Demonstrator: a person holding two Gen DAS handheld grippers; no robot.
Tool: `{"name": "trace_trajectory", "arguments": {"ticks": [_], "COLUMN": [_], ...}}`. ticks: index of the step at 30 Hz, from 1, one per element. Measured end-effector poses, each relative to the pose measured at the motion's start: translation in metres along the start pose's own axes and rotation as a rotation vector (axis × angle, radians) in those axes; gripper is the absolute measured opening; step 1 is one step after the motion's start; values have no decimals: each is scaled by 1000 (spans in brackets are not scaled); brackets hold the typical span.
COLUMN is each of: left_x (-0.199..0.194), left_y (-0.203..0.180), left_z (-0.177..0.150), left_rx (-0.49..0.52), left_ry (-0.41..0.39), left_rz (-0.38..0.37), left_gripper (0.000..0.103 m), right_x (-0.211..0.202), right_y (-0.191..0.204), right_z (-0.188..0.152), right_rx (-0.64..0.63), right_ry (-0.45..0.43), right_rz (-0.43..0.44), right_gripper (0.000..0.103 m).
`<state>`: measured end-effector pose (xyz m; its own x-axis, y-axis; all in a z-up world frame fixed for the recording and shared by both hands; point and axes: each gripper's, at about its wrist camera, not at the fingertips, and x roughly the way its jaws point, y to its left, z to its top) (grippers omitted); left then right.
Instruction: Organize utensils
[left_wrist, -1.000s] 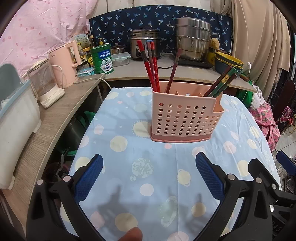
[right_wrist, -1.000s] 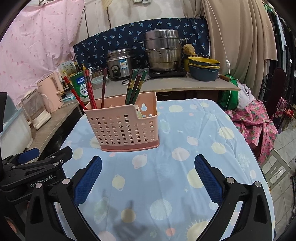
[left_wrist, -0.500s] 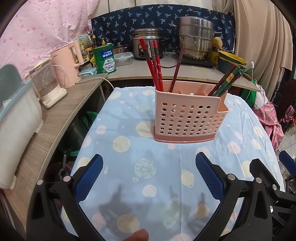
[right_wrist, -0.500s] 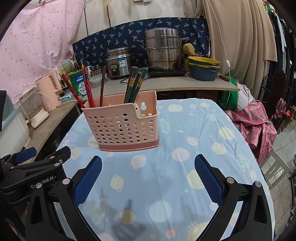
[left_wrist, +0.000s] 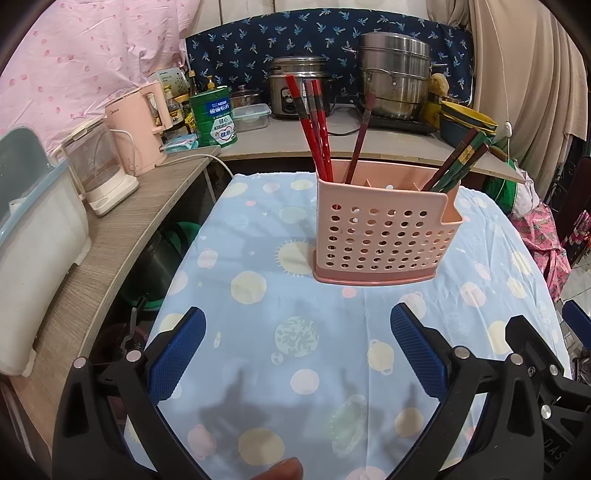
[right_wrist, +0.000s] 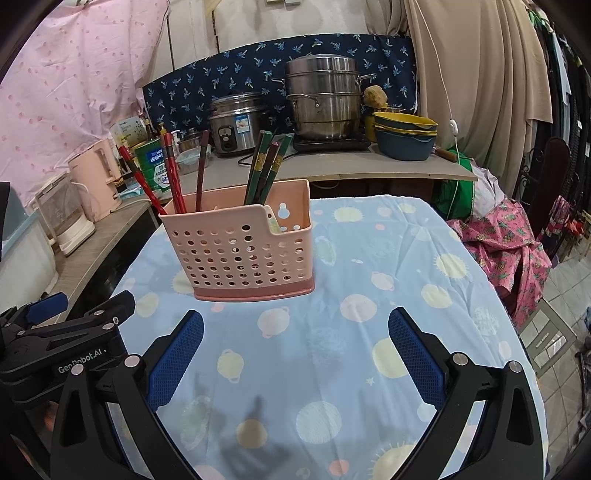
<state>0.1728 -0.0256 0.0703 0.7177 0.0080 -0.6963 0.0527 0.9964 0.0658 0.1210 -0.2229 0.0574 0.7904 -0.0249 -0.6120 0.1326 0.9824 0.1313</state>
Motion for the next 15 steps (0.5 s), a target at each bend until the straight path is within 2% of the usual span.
{"name": "trace_trajectory", "arguments": {"ticks": [15], "left_x": [0], "left_y": [4], "left_z": [0], "left_rx": [2], "left_ry": [1], "left_rz": [14], "left_gripper": [96], "right_x": [1], "right_y": [-2], "right_z": [0], "right_rx": [-4], "right_ry": [1], "right_rz": [-3], "right_gripper": [96]}}
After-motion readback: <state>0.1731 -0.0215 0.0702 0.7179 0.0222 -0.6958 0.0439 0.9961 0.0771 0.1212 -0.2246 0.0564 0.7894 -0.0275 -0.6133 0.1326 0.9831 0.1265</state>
